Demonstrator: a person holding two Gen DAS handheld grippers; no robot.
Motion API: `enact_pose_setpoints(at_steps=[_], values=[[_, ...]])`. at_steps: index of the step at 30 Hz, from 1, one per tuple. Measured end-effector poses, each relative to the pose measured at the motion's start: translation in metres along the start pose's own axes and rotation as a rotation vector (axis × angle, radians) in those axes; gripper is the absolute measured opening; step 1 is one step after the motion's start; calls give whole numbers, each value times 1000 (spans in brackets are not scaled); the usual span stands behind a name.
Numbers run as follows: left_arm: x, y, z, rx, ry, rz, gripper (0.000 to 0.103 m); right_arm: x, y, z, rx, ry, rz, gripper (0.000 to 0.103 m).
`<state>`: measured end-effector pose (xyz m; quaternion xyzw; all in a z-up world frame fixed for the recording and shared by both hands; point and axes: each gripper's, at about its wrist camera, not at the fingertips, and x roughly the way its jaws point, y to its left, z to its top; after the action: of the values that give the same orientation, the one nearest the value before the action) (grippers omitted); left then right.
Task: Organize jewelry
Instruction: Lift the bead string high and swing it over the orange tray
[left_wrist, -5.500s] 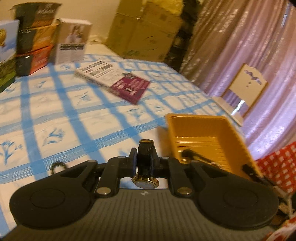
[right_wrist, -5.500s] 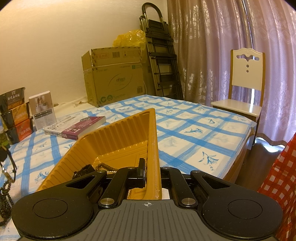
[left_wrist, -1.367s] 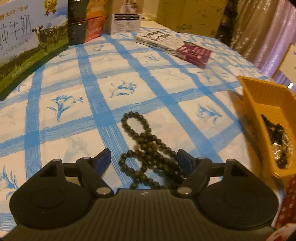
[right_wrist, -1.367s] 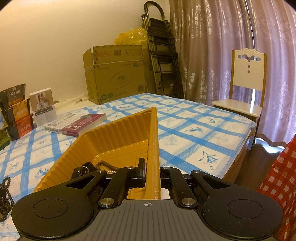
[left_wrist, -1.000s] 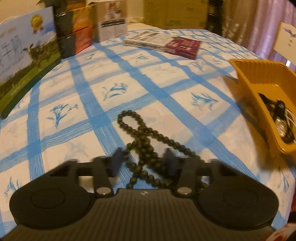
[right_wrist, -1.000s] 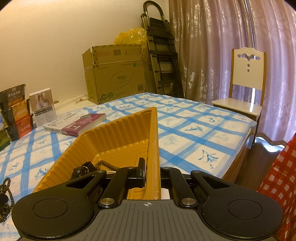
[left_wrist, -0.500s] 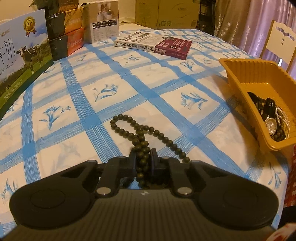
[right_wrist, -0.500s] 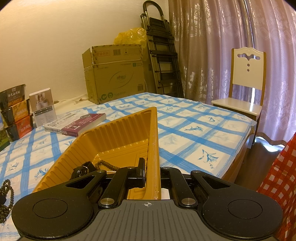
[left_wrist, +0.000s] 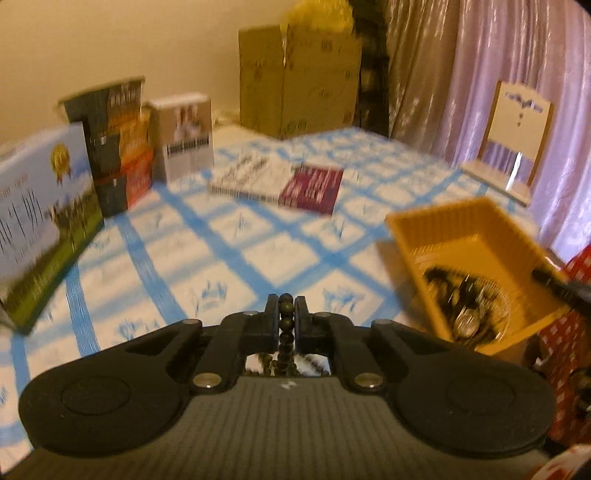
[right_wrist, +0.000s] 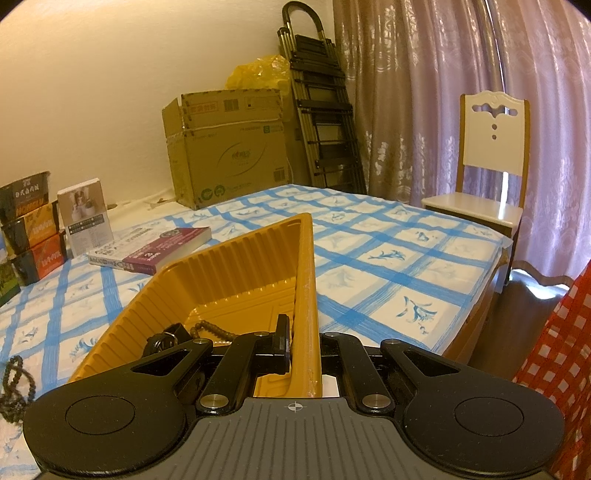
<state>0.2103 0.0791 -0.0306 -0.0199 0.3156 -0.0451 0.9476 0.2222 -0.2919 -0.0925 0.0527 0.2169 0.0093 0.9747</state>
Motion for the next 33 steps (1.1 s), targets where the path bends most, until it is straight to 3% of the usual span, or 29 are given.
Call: enact_pose_setpoints(at_steps=[16, 33], values=[[-66, -13, 94, 67, -135, -54, 6, 1, 1, 2, 23, 6, -3, 6], [-120, -77, 188, 200, -326, -174, 6, 6, -1, 3, 42, 25, -7, 6]])
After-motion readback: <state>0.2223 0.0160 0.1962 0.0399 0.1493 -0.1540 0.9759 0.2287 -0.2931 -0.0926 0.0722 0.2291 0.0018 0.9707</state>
